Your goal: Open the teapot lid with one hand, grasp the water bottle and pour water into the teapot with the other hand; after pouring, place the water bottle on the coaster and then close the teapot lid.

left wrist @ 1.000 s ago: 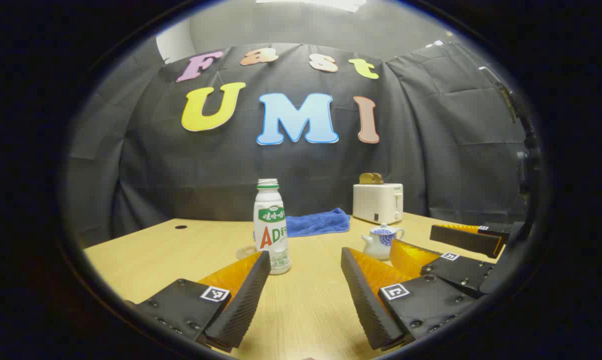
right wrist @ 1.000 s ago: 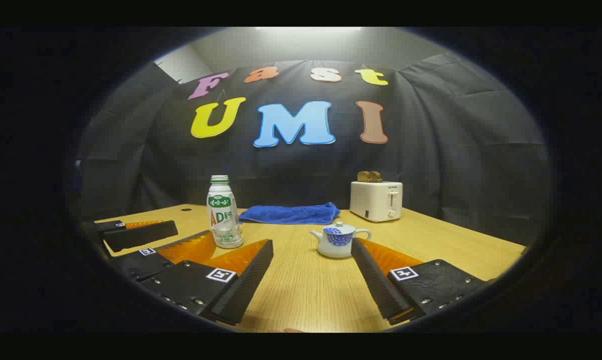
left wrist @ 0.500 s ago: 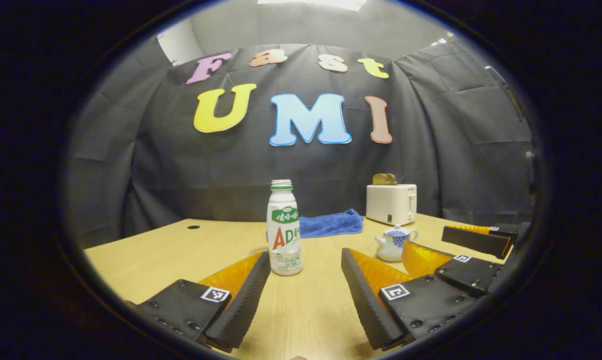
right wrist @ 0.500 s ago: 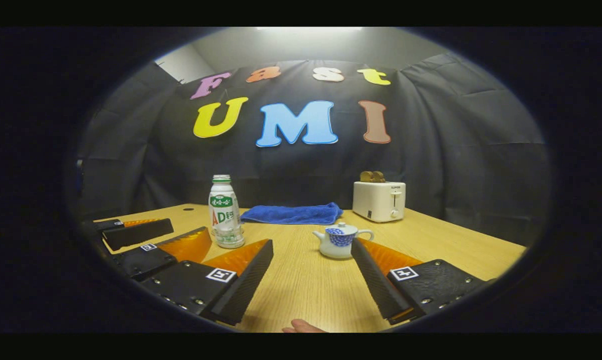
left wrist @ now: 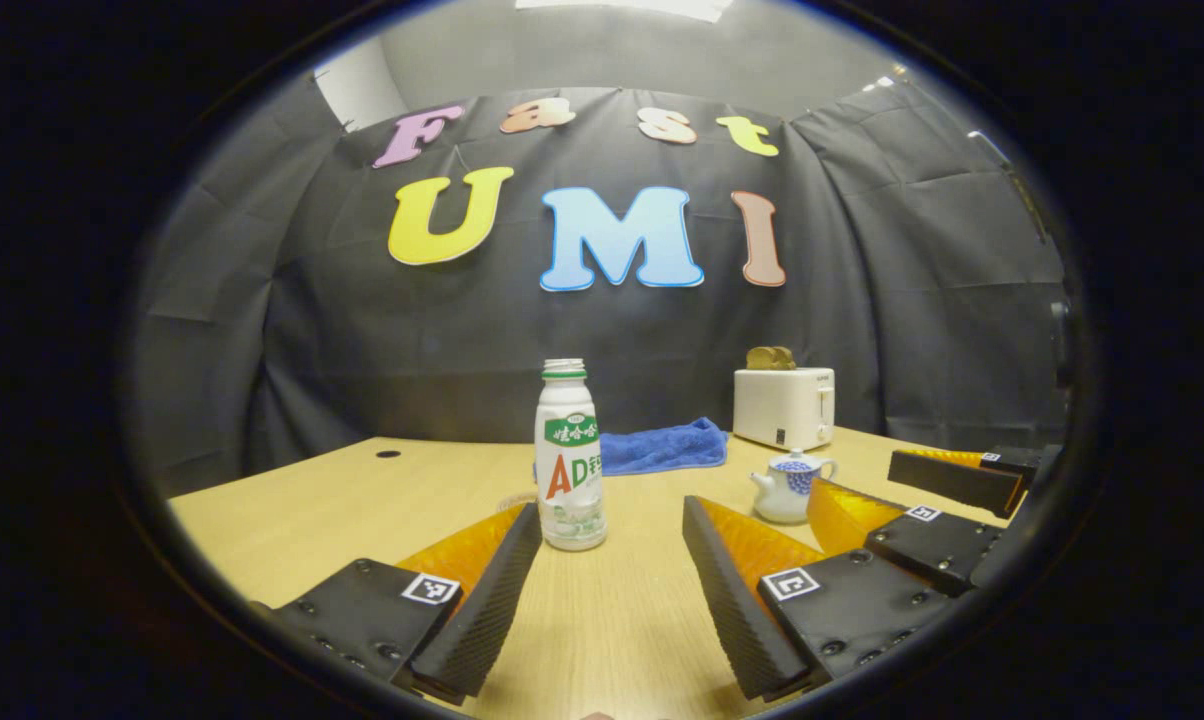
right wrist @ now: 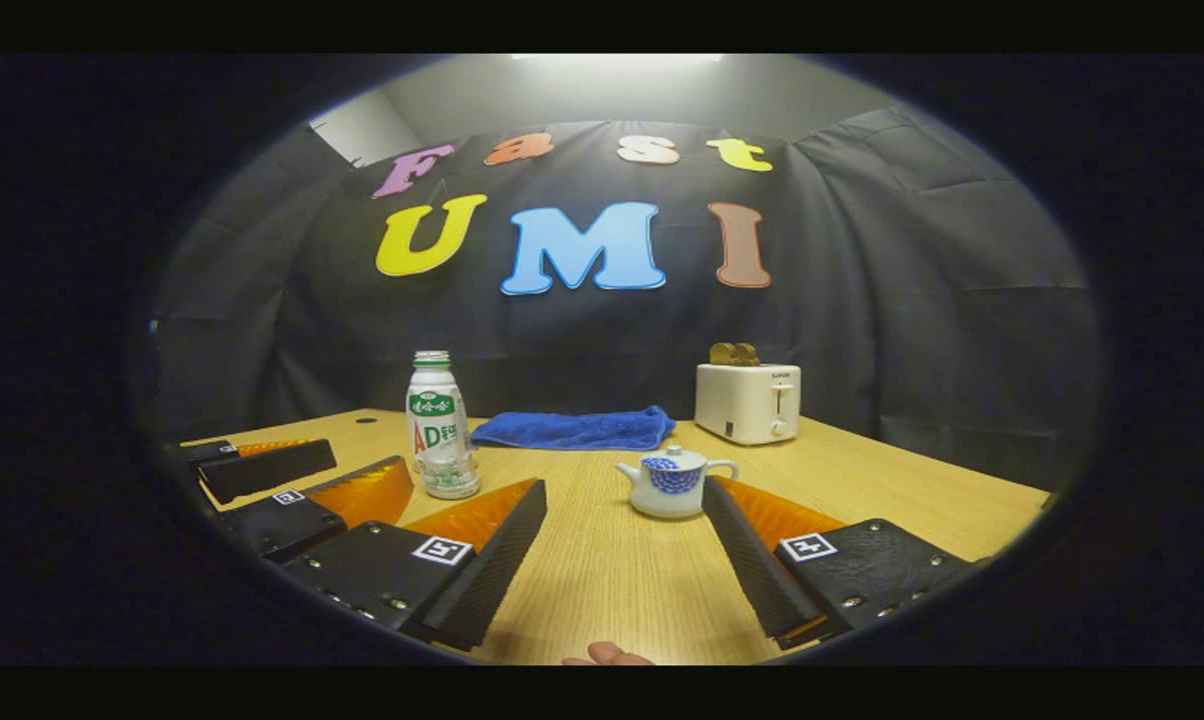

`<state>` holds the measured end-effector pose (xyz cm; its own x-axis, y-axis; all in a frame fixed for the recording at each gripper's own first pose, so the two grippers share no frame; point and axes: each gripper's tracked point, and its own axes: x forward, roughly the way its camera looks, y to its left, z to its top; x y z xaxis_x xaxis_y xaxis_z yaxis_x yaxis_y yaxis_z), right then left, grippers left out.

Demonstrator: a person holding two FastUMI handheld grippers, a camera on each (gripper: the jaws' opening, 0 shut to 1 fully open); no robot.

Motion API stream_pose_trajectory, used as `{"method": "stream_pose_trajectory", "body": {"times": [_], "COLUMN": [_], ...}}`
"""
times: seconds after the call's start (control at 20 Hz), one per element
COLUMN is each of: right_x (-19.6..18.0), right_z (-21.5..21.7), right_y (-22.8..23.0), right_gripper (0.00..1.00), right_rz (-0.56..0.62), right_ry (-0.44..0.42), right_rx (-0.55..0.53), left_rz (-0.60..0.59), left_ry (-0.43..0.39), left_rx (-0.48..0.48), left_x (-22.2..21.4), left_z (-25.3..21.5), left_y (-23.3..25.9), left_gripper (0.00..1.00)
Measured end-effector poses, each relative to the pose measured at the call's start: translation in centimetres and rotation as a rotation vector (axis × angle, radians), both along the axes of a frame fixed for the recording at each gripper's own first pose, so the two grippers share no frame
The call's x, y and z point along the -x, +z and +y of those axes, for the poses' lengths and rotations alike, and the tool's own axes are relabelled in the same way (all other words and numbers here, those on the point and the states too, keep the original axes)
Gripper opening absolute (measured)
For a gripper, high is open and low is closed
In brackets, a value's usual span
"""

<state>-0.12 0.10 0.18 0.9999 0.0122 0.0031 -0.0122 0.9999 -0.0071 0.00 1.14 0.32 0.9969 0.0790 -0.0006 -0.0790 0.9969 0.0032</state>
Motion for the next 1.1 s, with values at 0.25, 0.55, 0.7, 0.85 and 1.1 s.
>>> {"method": "stream_pose_trajectory", "body": {"times": [0.25,0.55,0.7,0.85,1.1], "right_x": [0.0,-2.9,-5.1,-7.5,-10.8], "right_z": [-0.7,-2.5,-2.8,-3.2,-3.6], "right_y": [0.5,1.3,1.5,1.1,0.8], "right_gripper": [0.96,0.96,0.96,0.96,0.96], "right_rz": [-0.002,0.017,0.04,0.076,0.101], "right_ry": [0.001,-0.014,-0.007,-0.019,-0.028], "right_rx": [-0.087,-0.044,-0.027,-0.036,-0.018], "left_rz": [-0.005,-0.012,-0.022,-0.019,0.011], "left_ry": [0.003,-0.002,-0.006,-0.007,0.005], "left_rx": [0.001,0.019,0.008,0.017,0.072], "left_x": [0.0,-1.3,-3.4,-5.7,-8.2], "left_z": [0.3,0.0,0.2,1.2,3.2], "left_y": [0.2,0.8,2.7,3.4,2.8], "left_gripper": [1.0,0.91,0.94,0.94,0.94]}}
